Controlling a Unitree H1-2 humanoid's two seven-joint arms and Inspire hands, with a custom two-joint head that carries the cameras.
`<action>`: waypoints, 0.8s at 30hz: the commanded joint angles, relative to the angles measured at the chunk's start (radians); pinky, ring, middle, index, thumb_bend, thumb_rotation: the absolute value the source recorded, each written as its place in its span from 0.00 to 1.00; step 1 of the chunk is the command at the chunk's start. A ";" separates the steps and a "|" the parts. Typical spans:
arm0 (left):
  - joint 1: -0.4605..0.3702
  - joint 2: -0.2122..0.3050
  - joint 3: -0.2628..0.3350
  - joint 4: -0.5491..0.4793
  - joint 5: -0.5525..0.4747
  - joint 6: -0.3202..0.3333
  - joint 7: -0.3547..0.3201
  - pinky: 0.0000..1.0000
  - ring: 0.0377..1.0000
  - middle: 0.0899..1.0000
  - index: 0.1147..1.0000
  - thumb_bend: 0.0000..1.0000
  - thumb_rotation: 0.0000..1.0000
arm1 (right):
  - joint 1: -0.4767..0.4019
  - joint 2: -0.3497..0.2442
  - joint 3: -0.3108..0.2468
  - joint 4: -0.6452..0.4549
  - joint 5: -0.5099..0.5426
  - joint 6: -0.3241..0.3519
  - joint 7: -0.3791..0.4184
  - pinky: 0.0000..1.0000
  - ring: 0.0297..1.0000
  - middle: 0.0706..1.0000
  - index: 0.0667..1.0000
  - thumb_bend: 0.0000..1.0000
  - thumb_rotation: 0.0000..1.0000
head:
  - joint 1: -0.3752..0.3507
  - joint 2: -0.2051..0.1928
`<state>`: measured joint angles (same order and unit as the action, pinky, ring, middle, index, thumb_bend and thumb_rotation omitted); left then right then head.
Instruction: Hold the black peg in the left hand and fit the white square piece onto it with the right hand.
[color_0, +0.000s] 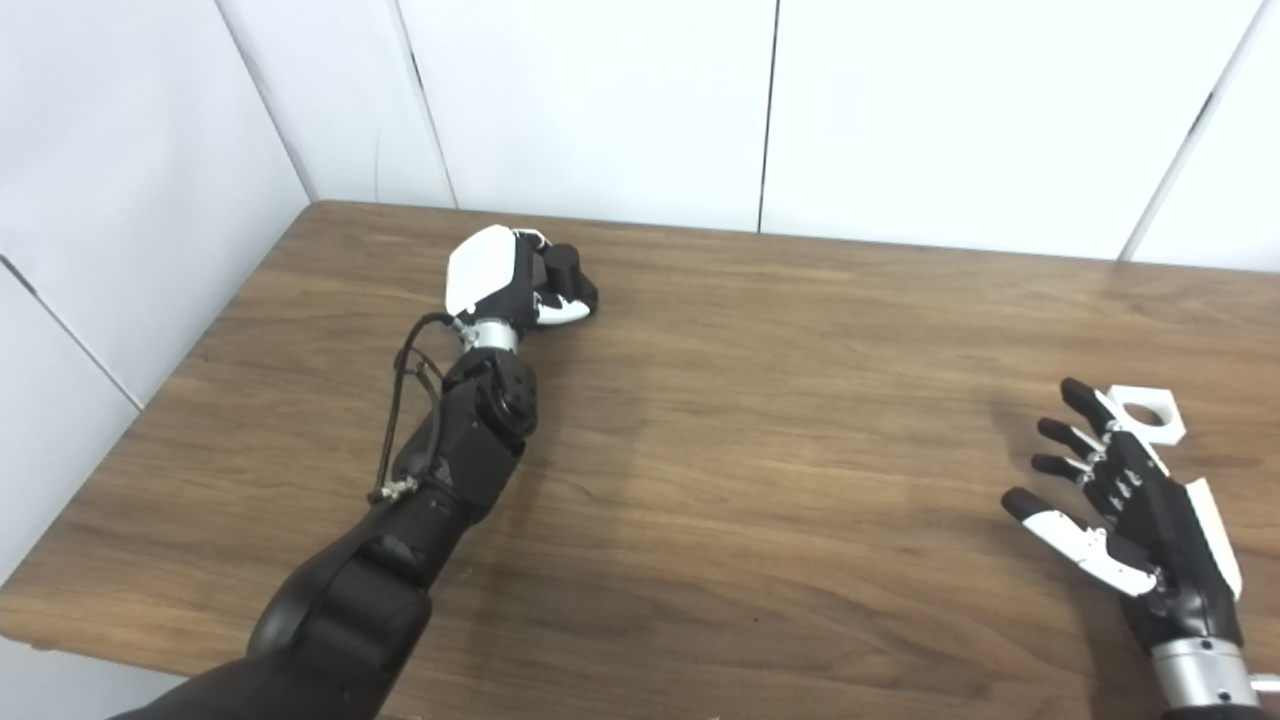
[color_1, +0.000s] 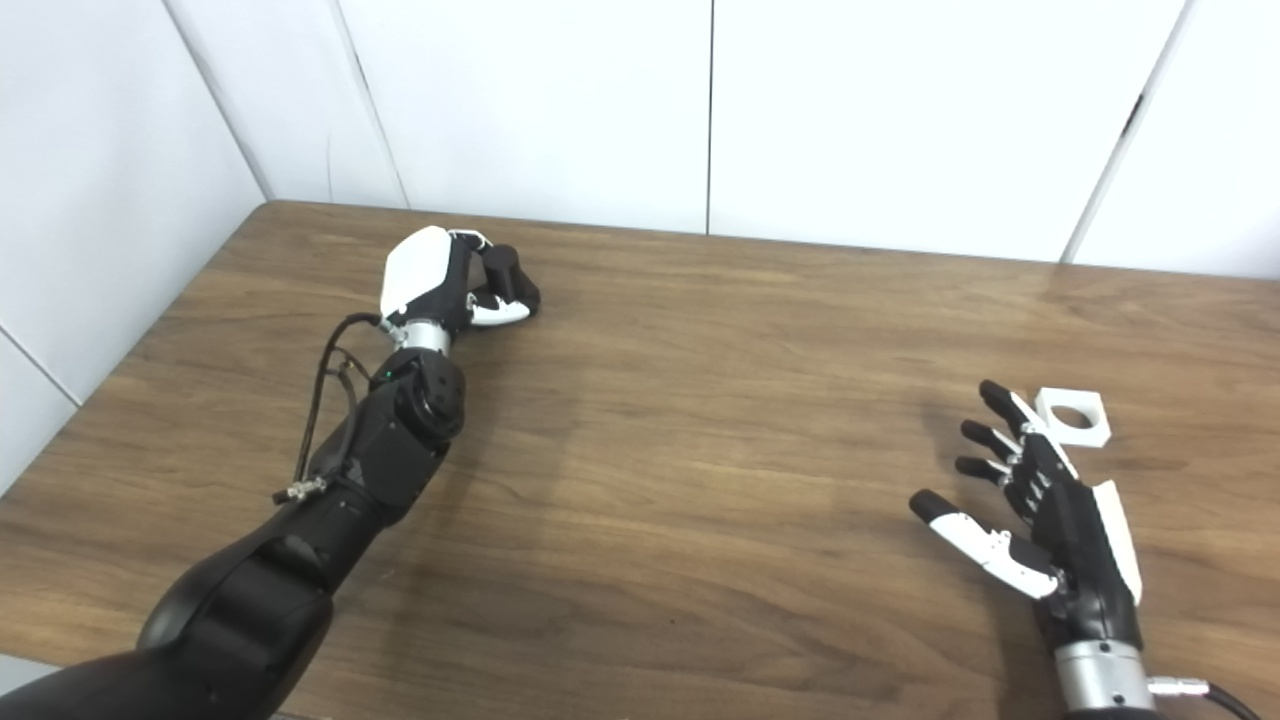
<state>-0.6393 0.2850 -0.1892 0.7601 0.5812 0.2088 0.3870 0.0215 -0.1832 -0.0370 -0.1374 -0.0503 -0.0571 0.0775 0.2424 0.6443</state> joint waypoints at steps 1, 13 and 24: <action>0.007 0.032 -0.003 -0.004 -0.018 -0.005 -0.051 0.66 0.78 0.77 0.42 0.52 0.08 | -0.016 -0.002 -0.008 -0.025 0.007 -0.037 -0.006 0.72 0.84 0.92 0.88 0.71 0.37 | 0.000 0.000; 0.061 0.141 -0.094 -0.138 -0.120 -0.216 -0.382 0.76 0.86 0.84 0.43 0.52 0.08 | -0.025 0.004 -0.005 -0.032 -0.004 -0.022 -0.008 0.72 0.83 0.91 0.87 0.70 0.38 | -0.002 0.003; 0.080 0.158 -0.123 -0.194 -0.195 -0.449 -0.509 0.80 0.87 0.82 0.43 0.52 0.08 | -0.032 0.006 -0.001 -0.034 -0.023 -0.019 -0.013 0.72 0.84 0.91 0.88 0.69 0.39 | -0.013 0.003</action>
<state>-0.5609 0.4466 -0.2880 0.5866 0.4054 -0.1871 -0.0530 0.0211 -0.1821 -0.0369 -0.1378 -0.0717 -0.0507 0.0758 0.2286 0.6458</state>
